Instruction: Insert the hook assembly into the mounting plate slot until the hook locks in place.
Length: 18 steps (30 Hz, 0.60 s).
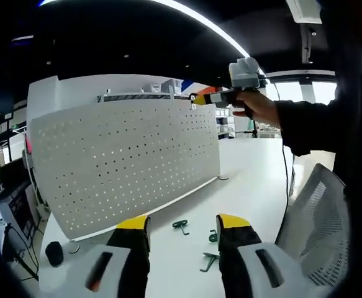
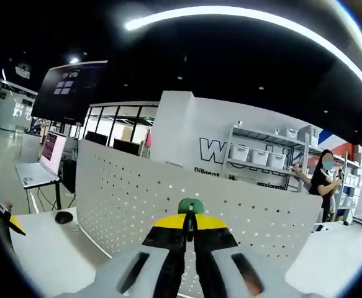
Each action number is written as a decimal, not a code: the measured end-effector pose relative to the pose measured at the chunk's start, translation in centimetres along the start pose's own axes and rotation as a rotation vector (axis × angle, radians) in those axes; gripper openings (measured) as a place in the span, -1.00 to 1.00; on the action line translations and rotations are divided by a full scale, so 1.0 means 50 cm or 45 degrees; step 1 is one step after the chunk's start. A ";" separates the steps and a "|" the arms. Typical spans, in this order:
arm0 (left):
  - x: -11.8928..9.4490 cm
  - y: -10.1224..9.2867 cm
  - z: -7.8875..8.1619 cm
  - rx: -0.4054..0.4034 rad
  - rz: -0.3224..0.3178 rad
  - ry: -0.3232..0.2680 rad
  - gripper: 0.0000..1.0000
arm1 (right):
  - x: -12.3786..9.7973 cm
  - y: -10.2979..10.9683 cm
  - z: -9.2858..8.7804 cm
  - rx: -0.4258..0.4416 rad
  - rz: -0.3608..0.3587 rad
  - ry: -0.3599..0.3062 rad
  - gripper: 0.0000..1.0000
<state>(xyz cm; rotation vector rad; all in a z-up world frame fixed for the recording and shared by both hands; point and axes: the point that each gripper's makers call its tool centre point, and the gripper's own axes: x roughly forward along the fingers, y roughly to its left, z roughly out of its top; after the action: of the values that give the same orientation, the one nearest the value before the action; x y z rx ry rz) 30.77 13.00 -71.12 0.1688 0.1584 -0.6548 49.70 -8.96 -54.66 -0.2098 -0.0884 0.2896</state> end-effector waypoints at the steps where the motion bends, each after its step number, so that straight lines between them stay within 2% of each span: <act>1: 0.000 0.000 0.000 -0.002 -0.002 0.000 -0.12 | 0.003 0.001 0.002 0.001 -0.004 -0.001 -0.99; 18: 0.002 0.014 -0.007 -0.038 0.021 0.011 -0.12 | 0.102 -0.034 -0.022 0.017 -0.044 0.011 -0.99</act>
<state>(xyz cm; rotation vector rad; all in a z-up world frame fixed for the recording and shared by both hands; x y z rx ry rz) 31.25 13.54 -71.41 0.1439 0.1745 -0.6350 55.14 -9.26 -55.05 -0.1961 -0.0818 0.2546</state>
